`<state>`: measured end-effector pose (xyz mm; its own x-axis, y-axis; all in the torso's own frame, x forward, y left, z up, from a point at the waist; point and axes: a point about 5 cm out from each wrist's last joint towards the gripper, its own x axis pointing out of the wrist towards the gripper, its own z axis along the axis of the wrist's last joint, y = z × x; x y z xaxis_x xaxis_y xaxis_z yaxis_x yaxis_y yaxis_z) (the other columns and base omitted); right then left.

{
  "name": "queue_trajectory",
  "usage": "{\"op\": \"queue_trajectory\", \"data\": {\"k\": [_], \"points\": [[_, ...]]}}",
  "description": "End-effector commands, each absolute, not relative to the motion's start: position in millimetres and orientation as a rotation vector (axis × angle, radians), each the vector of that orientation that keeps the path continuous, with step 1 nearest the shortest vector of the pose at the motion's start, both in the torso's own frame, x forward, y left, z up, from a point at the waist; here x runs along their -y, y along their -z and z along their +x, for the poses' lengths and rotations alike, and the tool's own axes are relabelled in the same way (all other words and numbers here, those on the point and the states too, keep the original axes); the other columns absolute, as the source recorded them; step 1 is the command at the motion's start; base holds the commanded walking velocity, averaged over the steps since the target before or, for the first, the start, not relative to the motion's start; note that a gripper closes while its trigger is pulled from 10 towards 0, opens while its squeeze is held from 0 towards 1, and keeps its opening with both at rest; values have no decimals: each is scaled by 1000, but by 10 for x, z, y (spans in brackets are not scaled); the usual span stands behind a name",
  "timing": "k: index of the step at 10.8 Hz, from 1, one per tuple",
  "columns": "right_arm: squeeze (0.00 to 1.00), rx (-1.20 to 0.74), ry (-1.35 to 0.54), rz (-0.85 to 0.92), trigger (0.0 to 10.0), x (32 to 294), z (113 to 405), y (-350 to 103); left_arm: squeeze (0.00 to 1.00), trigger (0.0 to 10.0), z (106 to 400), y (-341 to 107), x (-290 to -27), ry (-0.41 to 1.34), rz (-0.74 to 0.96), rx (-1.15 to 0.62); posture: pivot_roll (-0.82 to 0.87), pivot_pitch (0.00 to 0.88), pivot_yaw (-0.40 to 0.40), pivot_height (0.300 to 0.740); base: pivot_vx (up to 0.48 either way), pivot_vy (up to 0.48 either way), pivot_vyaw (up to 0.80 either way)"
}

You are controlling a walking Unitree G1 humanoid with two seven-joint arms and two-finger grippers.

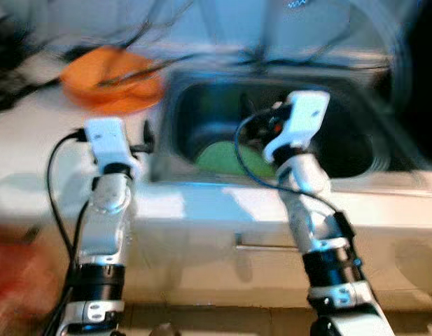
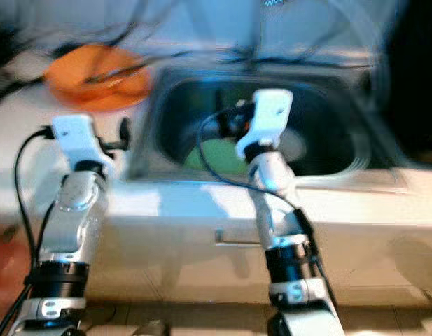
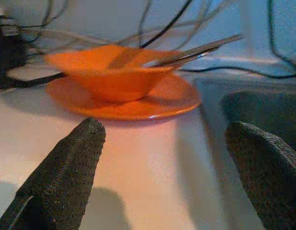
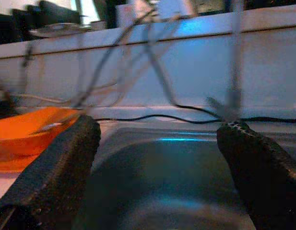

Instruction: Kitchen organization

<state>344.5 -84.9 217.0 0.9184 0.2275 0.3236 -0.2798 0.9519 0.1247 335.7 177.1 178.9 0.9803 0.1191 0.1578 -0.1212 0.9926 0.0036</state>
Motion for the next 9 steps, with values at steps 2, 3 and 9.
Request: {"op": "queue_trajectory", "data": {"k": [2, 3, 9], "points": [[0, 316, -251, 165, 10000, 849, 3448, -2177, 0, 10000, 3397, -1864, -1783, -119, 18, 165, 104, 72, 12, 740, 0, 0, 800], [0, 318, -238, 183, 10000, 860, 3455, -2181, 0, 10000, 3410, -1858, -1825, -126, 24, 150, 111, 71, 12, 740, 0, 0, 0], [0, 352, -241, 163, 10000, 855, 3435, -2239, 0, 10000, 3492, -2172, -2044, -170, 9, 225, 102, 75, 25, 740, 102, 0, 0]]}}
